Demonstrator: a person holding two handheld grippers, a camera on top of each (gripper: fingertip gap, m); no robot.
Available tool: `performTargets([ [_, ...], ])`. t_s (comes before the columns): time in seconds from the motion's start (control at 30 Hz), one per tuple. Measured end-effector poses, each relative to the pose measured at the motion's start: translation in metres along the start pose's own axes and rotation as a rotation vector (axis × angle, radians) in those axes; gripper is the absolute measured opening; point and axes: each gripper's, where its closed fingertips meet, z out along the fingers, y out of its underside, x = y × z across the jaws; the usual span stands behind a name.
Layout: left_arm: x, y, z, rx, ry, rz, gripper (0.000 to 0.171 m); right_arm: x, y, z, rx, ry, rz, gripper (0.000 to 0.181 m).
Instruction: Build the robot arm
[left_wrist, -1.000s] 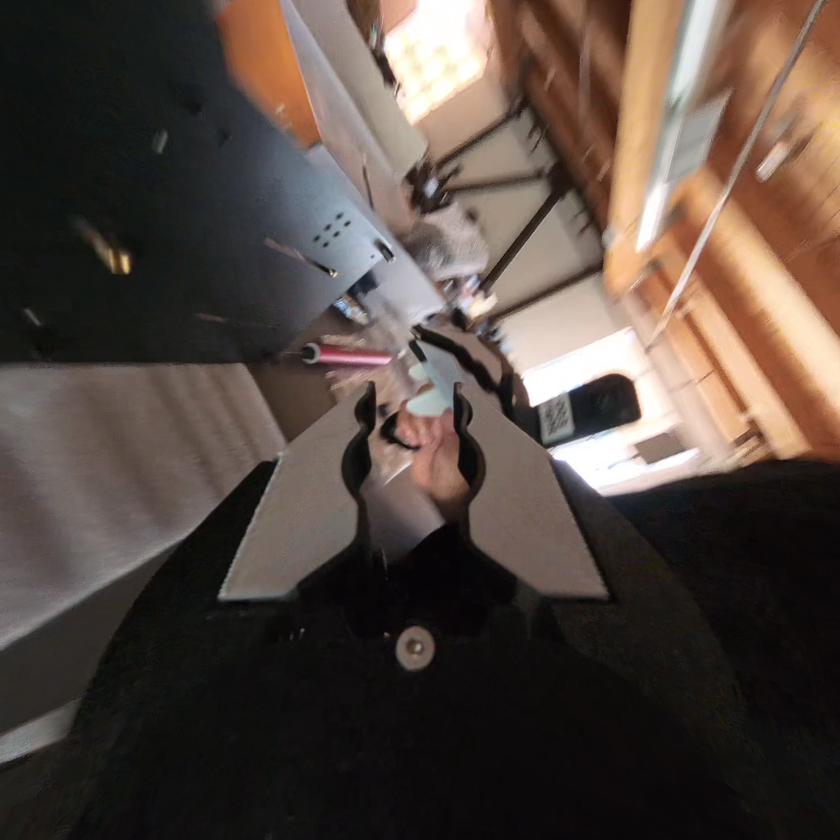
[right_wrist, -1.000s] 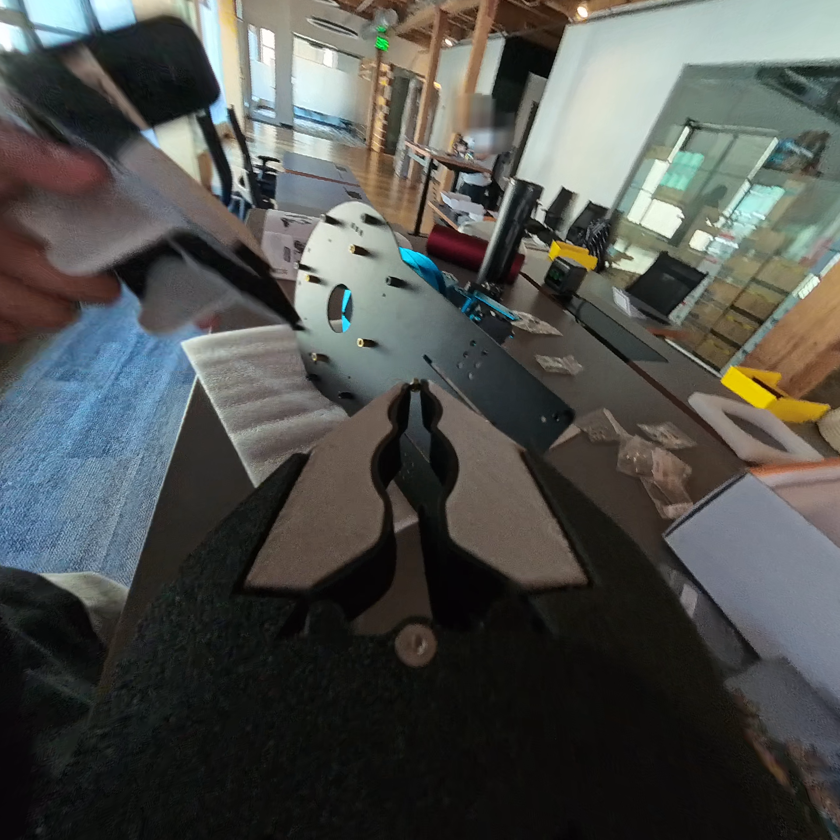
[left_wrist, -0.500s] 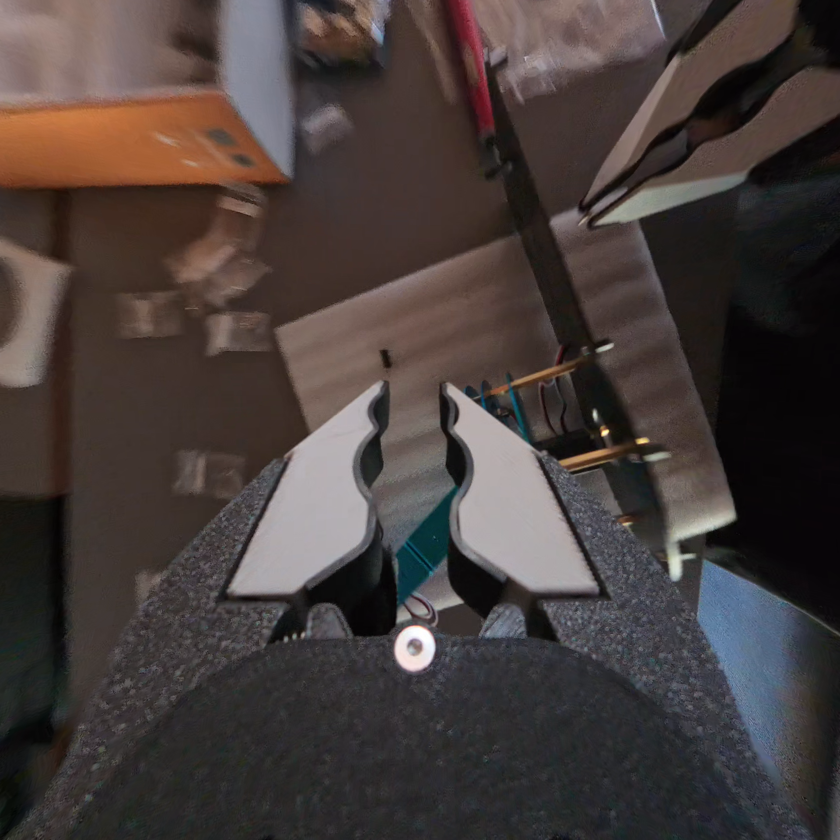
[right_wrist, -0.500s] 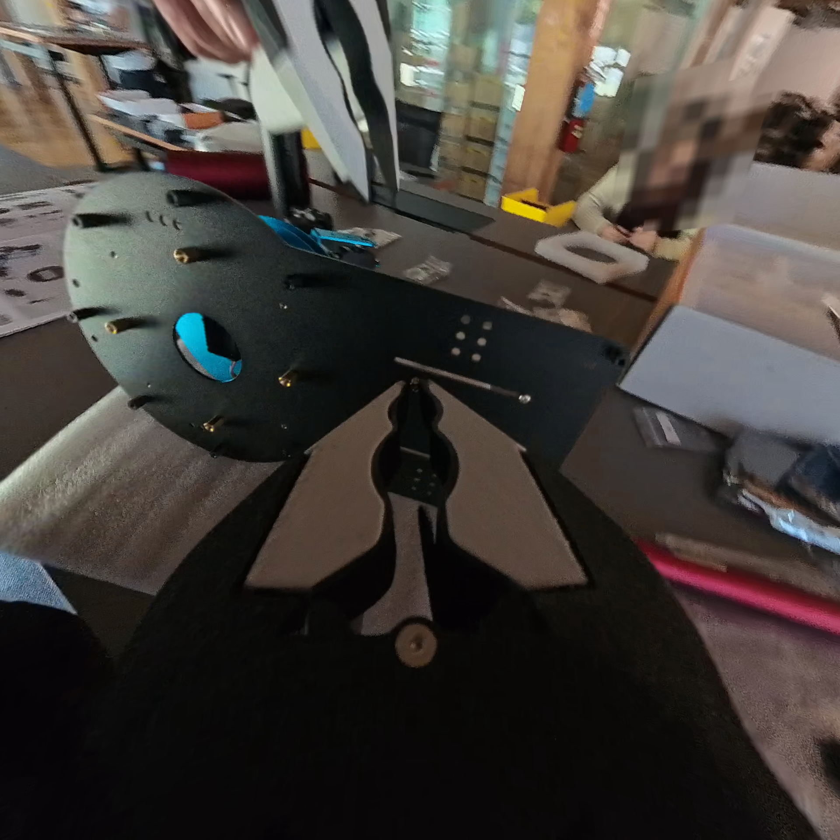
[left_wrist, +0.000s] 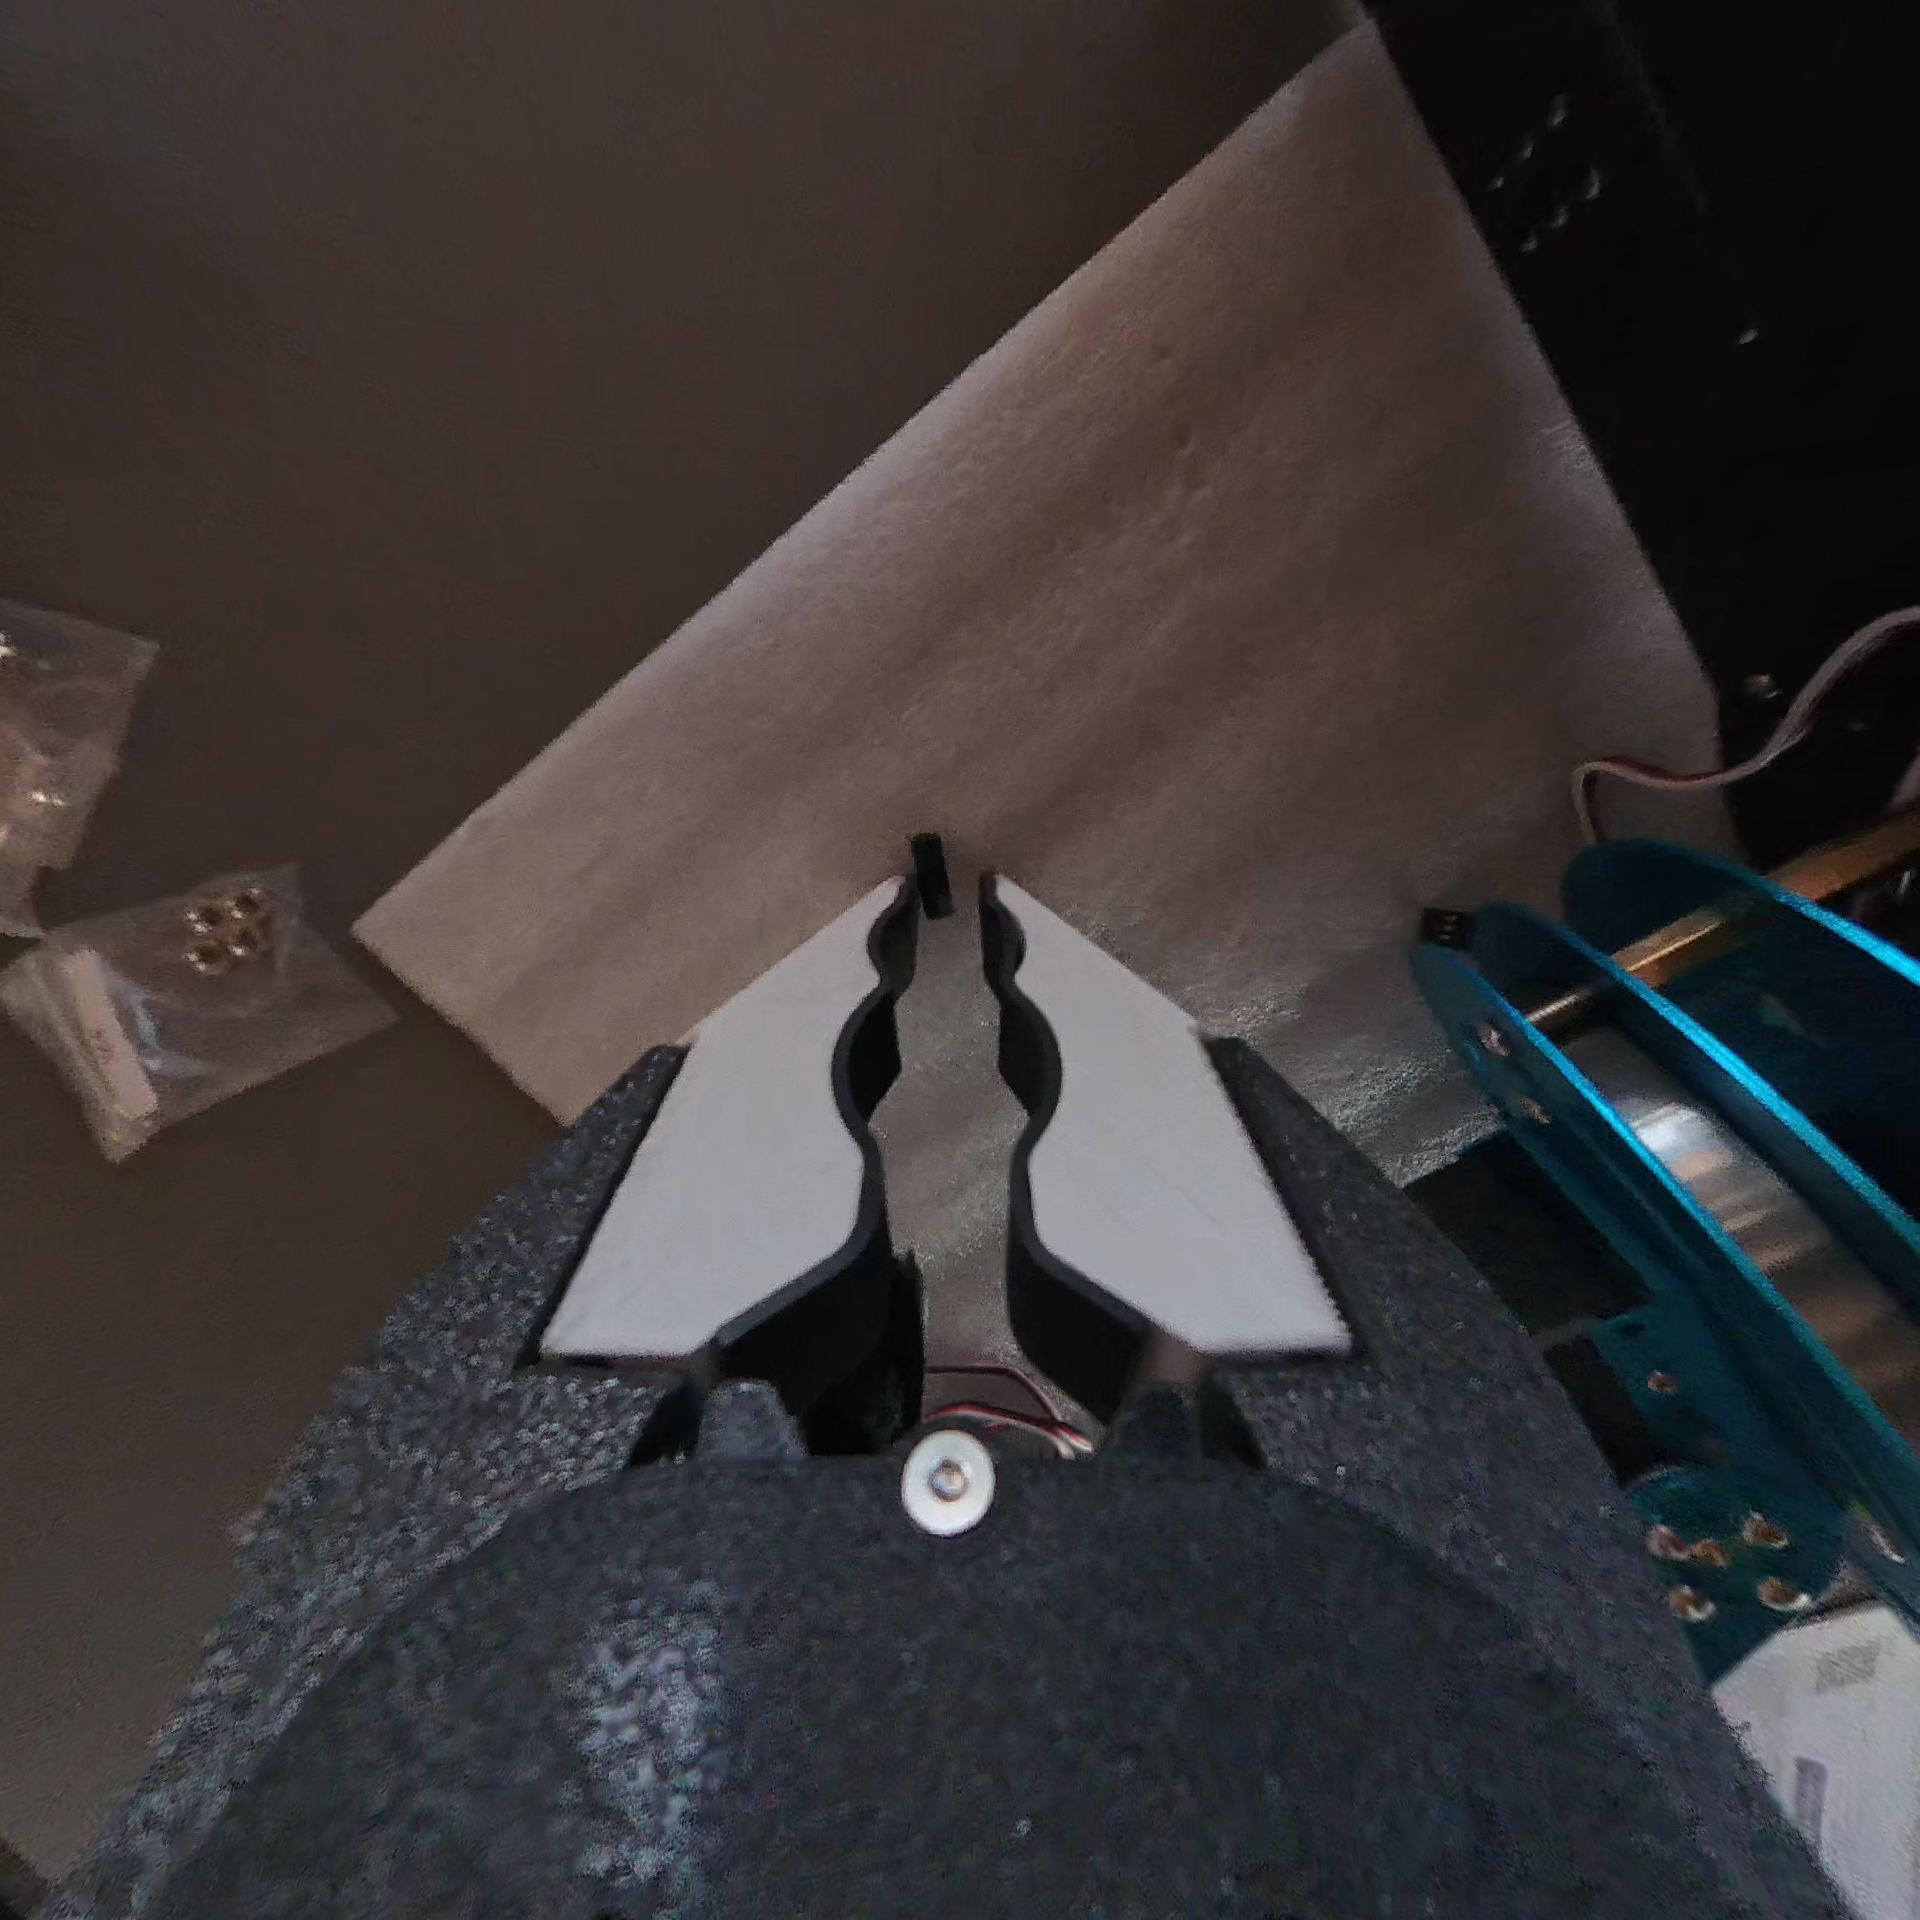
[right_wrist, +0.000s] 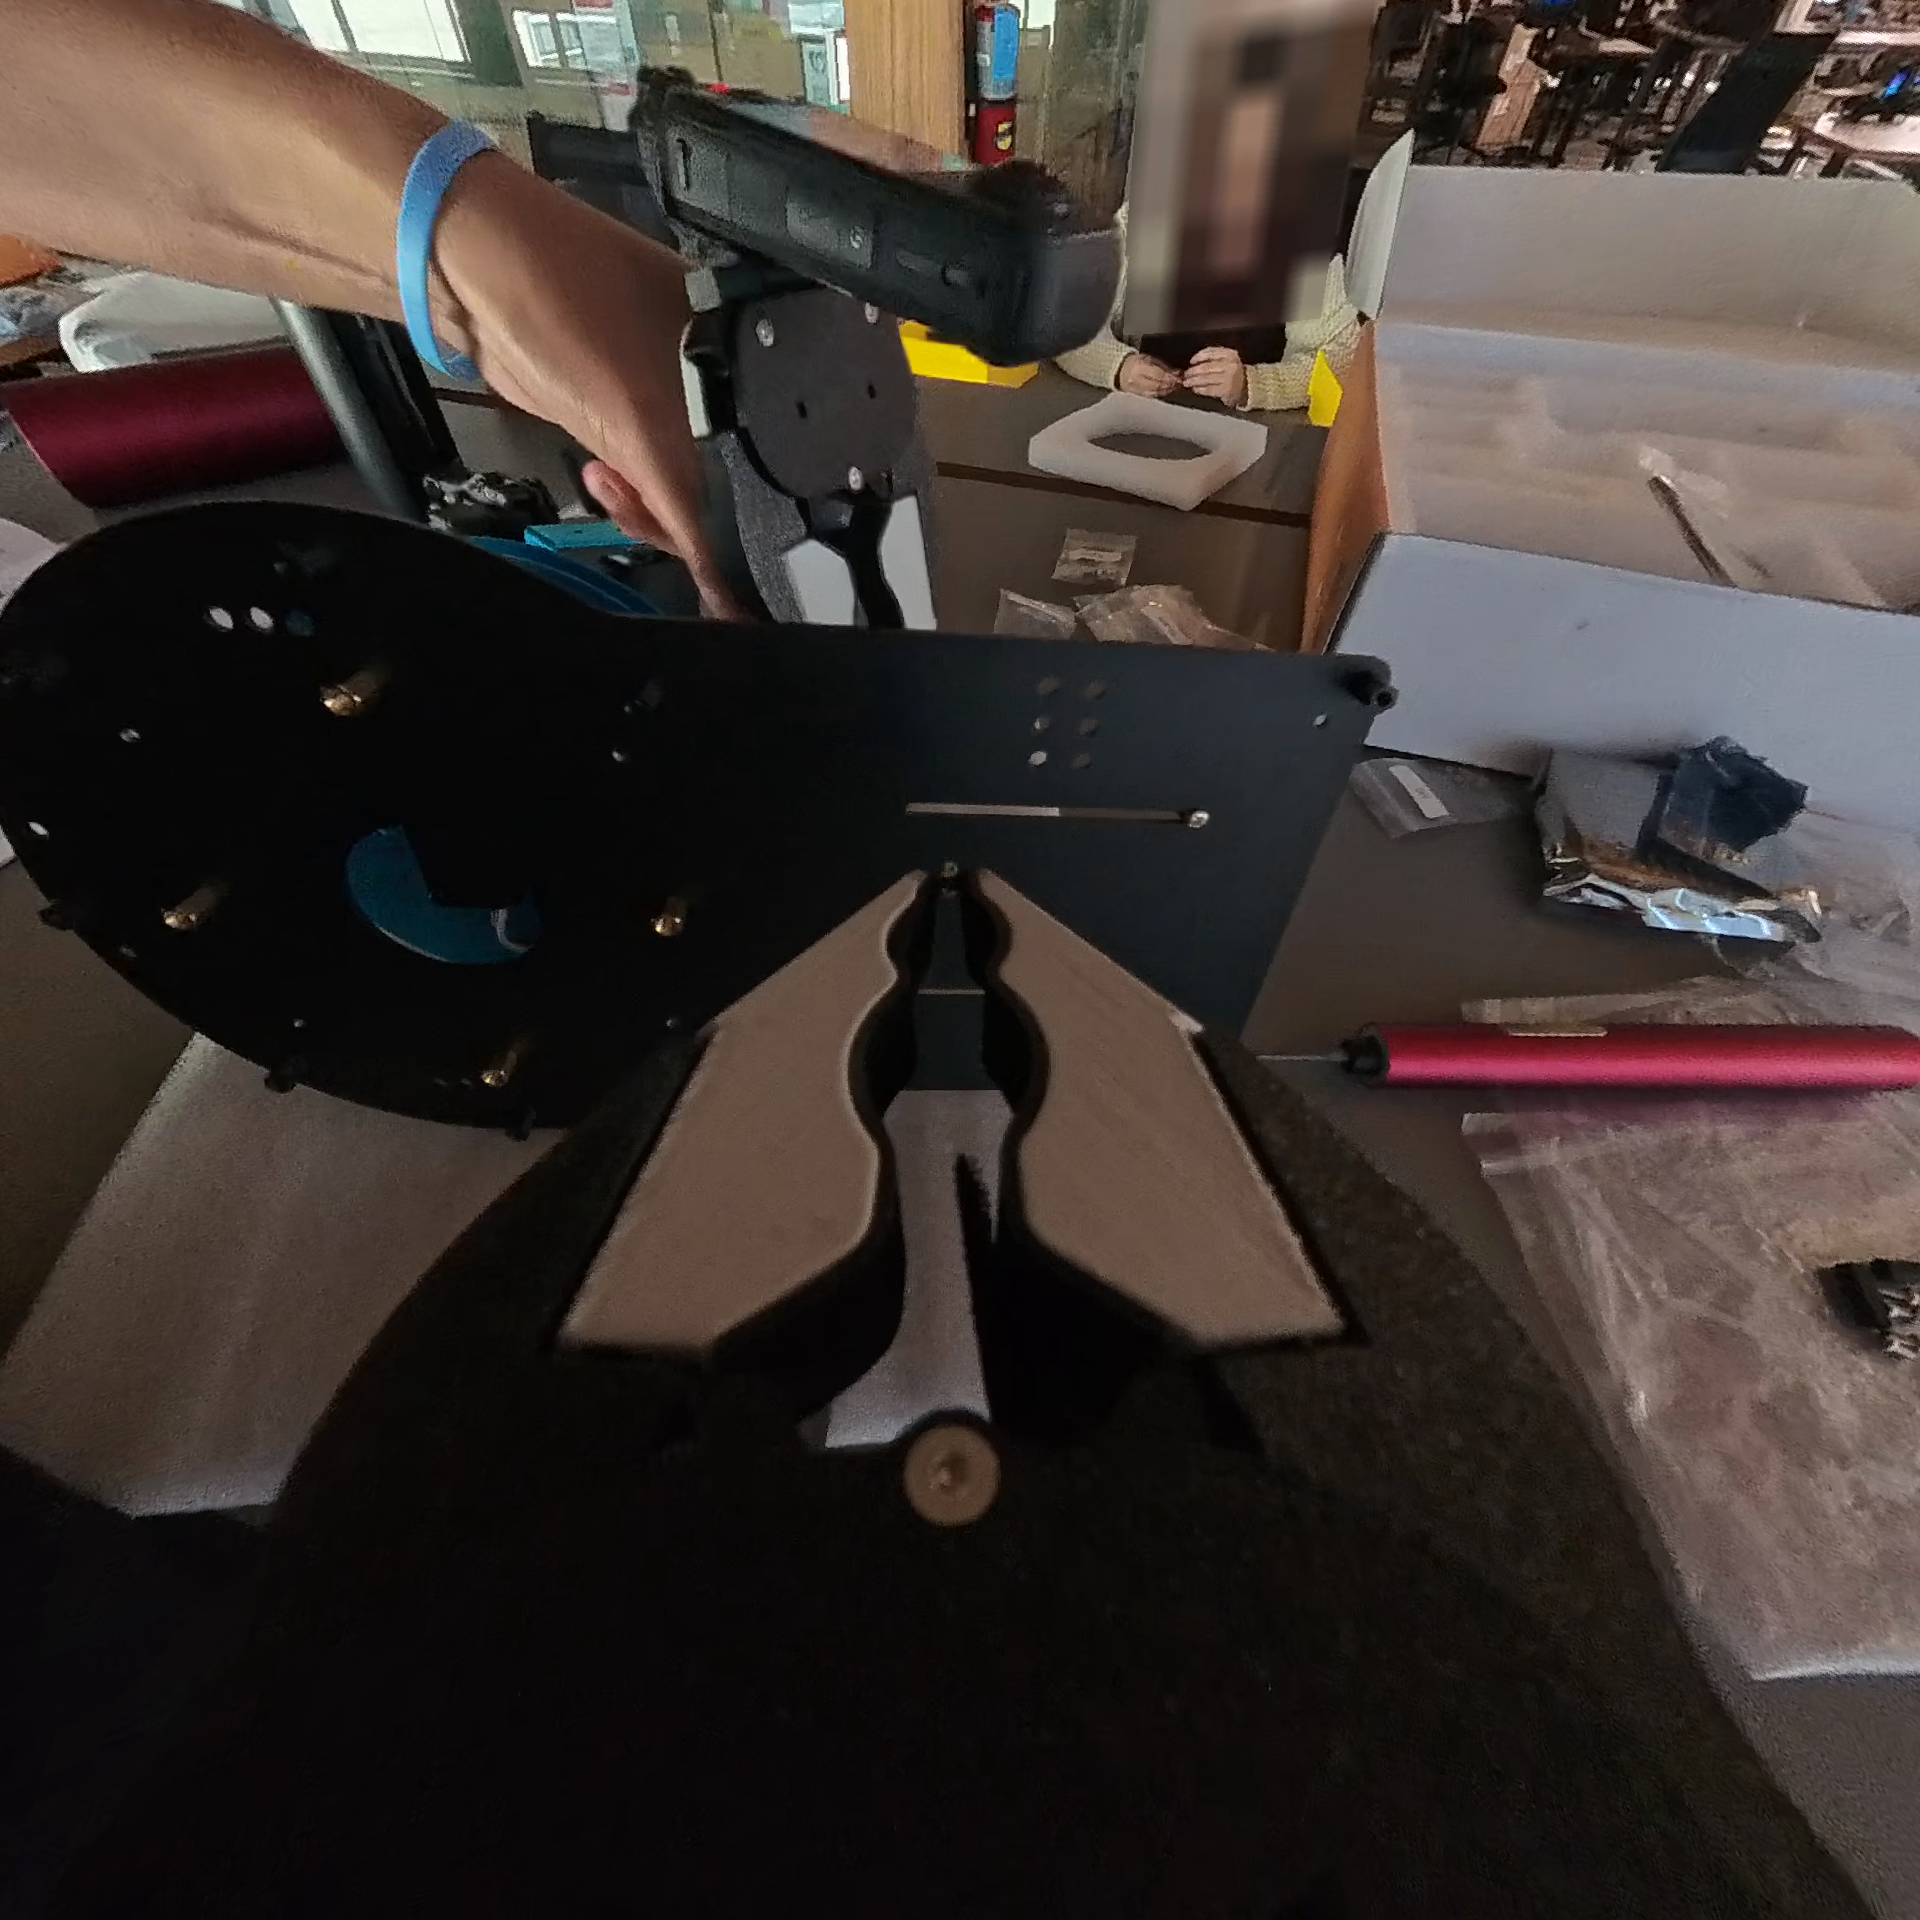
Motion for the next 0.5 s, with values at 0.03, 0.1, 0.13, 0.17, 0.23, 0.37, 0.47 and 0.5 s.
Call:
performTargets([
  [0.03,0.000,0.000,0.000,-0.001,0.001,0.016,0.010,-0.001,0.001,0.001,-0.003,-0.002,0.004,0.004],
  [0.1,-0.001,0.000,0.000,0.007,0.000,0.053,0.009,-0.004,0.002,0.002,-0.007,-0.014,0.008,0.004],
  [0.13,-0.001,0.000,0.000,0.016,-0.008,0.085,0.007,-0.005,0.002,0.003,-0.006,-0.024,0.013,0.003],
  [0.17,-0.002,0.001,-0.001,0.024,-0.018,0.124,0.004,-0.006,0.002,0.004,-0.006,-0.027,0.017,0.004],
  [0.23,-0.003,-0.003,-0.005,0.049,-0.046,0.200,0.005,-0.007,-0.001,0.007,0.007,-0.027,0.021,0.004],
  [0.37,0.024,-0.040,-0.033,0.241,-0.001,0.367,0.004,-0.006,-0.001,0.015,0.009,-0.025,0.036,0.004],
  [0.47,0.046,-0.059,-0.049,0.340,0.021,0.508,0.004,-0.008,-0.004,0.017,0.024,-0.038,0.049,0.004],
  [0.5,0.052,-0.062,-0.051,0.355,0.028,0.546,0.004,-0.008,-0.003,0.018,0.020,-0.040,0.052,0.004],
])
